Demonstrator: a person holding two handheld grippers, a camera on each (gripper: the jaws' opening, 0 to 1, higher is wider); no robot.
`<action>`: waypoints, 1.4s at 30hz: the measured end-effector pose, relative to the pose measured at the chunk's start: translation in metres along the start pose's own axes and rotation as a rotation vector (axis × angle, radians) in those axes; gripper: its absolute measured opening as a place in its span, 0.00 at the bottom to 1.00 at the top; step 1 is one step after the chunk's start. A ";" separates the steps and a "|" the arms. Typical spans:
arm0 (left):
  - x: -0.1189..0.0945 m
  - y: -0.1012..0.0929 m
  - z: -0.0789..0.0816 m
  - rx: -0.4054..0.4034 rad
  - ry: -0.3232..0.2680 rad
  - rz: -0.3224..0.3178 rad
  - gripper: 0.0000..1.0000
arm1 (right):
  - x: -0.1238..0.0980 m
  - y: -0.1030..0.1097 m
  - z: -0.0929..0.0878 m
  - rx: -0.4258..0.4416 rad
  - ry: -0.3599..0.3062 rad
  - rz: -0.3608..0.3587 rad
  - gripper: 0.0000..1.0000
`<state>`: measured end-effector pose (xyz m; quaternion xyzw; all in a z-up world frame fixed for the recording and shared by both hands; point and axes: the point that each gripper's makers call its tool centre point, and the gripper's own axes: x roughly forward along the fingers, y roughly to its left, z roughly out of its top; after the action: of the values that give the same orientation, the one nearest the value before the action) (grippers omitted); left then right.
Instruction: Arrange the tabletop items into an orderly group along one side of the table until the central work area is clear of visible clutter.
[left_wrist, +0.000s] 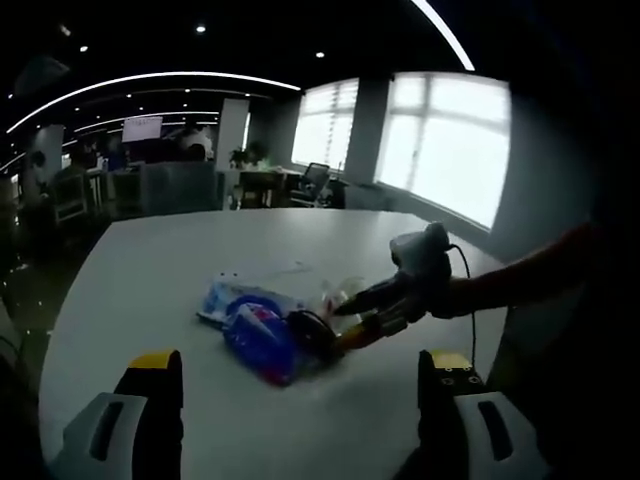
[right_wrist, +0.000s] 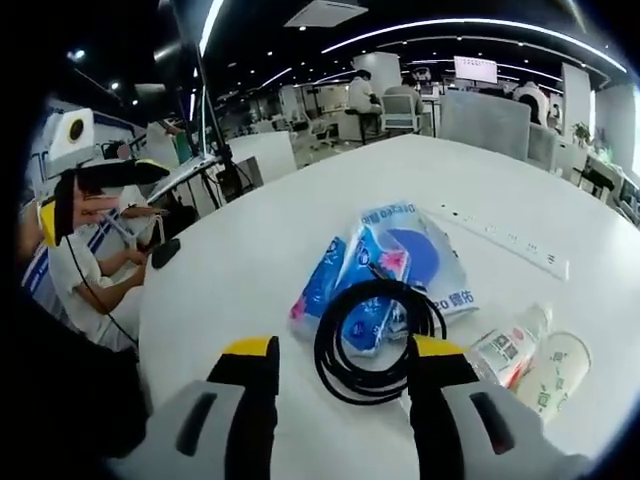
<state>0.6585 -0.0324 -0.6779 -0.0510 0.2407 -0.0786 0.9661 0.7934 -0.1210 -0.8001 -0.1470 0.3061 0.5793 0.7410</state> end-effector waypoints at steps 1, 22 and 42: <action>0.000 0.000 0.000 -0.002 -0.002 0.000 0.96 | 0.002 0.001 -0.001 -0.008 0.003 0.005 0.43; 0.018 -0.001 0.001 0.000 0.022 -0.025 0.95 | 0.030 0.014 -0.015 -0.020 0.083 0.060 0.18; 0.028 -0.001 0.004 -0.001 0.041 -0.037 0.92 | 0.041 0.012 -0.019 -0.203 0.108 0.047 0.07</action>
<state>0.6849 -0.0378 -0.6873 -0.0541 0.2593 -0.0972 0.9594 0.7818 -0.0973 -0.8388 -0.2449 0.2887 0.6157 0.6911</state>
